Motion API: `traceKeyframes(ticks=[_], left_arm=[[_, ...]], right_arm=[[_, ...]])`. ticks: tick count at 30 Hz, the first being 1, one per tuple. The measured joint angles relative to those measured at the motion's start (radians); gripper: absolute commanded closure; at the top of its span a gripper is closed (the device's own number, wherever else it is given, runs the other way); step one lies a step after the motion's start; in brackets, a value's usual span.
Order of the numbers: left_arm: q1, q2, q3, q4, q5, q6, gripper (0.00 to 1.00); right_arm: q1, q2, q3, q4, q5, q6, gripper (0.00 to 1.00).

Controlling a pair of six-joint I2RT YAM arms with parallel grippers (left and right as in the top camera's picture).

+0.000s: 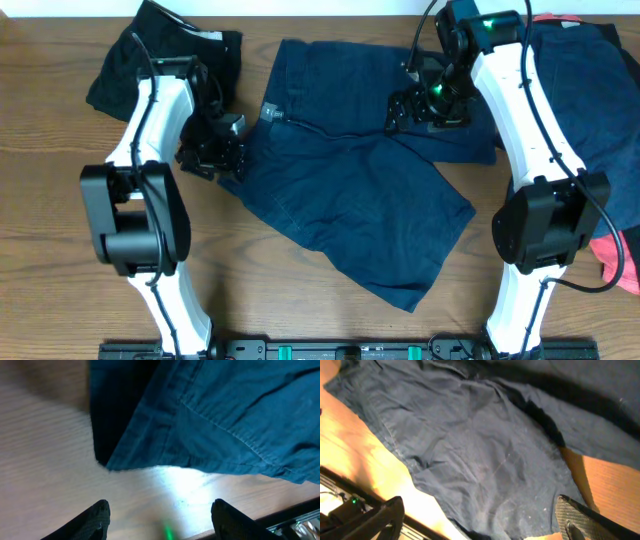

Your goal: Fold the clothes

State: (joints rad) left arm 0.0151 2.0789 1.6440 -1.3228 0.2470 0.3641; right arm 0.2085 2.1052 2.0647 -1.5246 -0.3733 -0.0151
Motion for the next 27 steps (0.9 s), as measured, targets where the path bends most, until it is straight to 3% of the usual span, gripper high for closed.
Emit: traceKeyframes(ticks=[6, 11, 17, 22, 27], left_arm=[[0.000, 0.039, -0.002, 0.040, 0.010, 0.012, 0.35], [0.000, 0.043, -0.007, 0.065, 0.013, 0.020, 0.42], [0.000, 0.044, -0.093, 0.212, -0.022, -0.005, 0.43], [0.000, 0.045, -0.151, 0.248, -0.047, -0.055, 0.62], [0.000, 0.045, -0.173, 0.221, -0.051, -0.116, 0.90]], right_arm=[[0.037, 0.000, -0.010, -0.042, 0.003, -0.008, 0.14], [0.085, -0.001, -0.056, -0.025, 0.006, -0.011, 0.16], [0.101, -0.001, -0.101, 0.002, 0.007, -0.011, 0.19], [0.109, -0.005, -0.132, 0.043, 0.042, 0.011, 0.21], [0.132, -0.055, -0.137, 0.074, 0.177, 0.068, 0.19]])
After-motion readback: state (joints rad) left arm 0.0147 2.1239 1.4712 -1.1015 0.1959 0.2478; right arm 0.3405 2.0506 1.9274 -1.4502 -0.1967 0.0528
